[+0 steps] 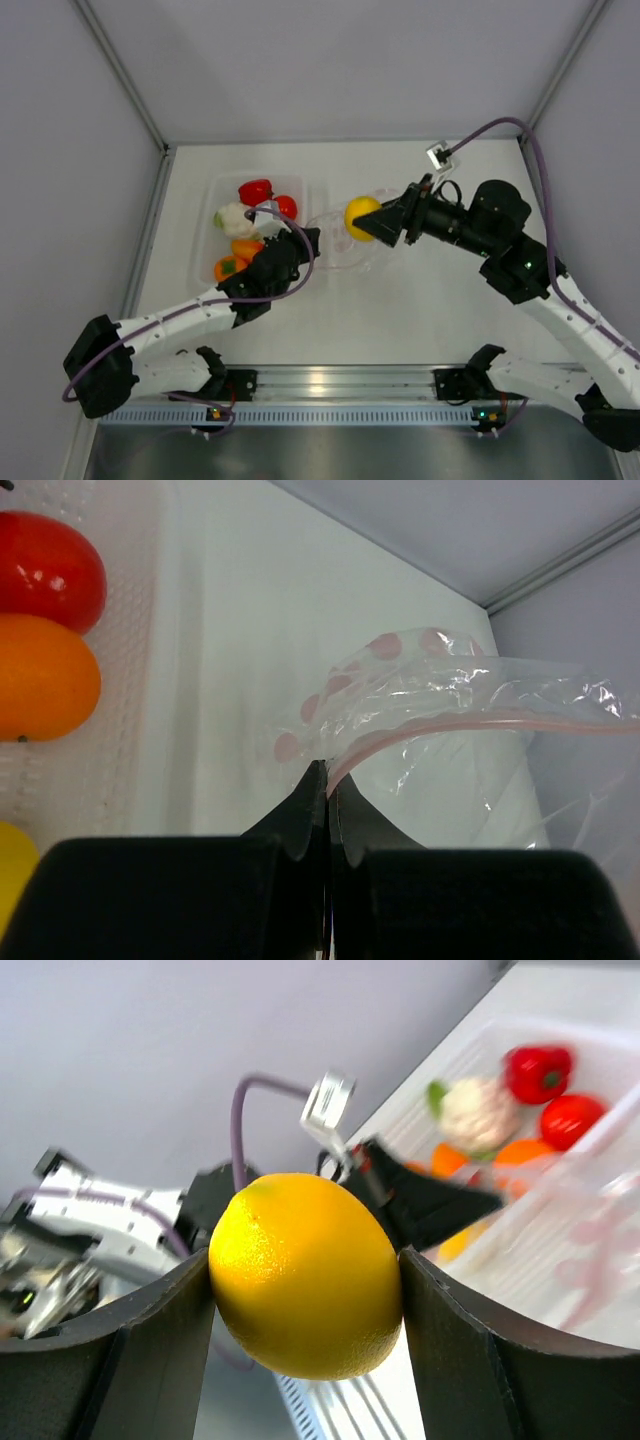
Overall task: Open the zip-top bag and remove the fake food
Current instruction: Place the fake fruit in the bin, then place the zipper food storage bag at the center of the board.
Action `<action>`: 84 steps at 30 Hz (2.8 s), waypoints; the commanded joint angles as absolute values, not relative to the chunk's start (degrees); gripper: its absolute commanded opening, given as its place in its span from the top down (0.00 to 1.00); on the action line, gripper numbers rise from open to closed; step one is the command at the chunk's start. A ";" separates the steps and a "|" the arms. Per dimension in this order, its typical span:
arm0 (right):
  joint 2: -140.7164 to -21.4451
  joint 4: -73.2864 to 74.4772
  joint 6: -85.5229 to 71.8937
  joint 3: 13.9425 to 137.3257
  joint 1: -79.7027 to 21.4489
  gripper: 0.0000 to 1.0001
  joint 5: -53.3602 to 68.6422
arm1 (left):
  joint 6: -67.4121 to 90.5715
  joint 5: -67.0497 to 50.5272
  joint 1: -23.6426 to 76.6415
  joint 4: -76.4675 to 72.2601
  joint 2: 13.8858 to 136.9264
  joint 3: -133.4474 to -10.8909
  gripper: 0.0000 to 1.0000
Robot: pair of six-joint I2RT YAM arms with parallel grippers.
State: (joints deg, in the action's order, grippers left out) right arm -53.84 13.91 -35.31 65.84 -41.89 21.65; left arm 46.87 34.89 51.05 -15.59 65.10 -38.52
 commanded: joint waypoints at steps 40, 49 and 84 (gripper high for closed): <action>-118.14 20.21 -20.92 116.82 -50.54 0.01 1.85 | 53.00 32.52 57.74 -13.89 49.04 -19.41 1.00; -87.58 16.61 -28.21 87.78 -36.23 0.00 1.85 | 49.15 39.88 57.66 -3.63 53.43 -32.32 1.00; -27.15 45.26 -18.11 59.42 -24.79 0.01 -20.73 | 16.52 45.97 51.86 7.03 118.14 -112.07 0.02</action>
State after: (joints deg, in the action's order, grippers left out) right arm -25.15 43.72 -19.03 60.23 -25.21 -17.52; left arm 16.32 49.69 52.40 5.63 125.95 -109.67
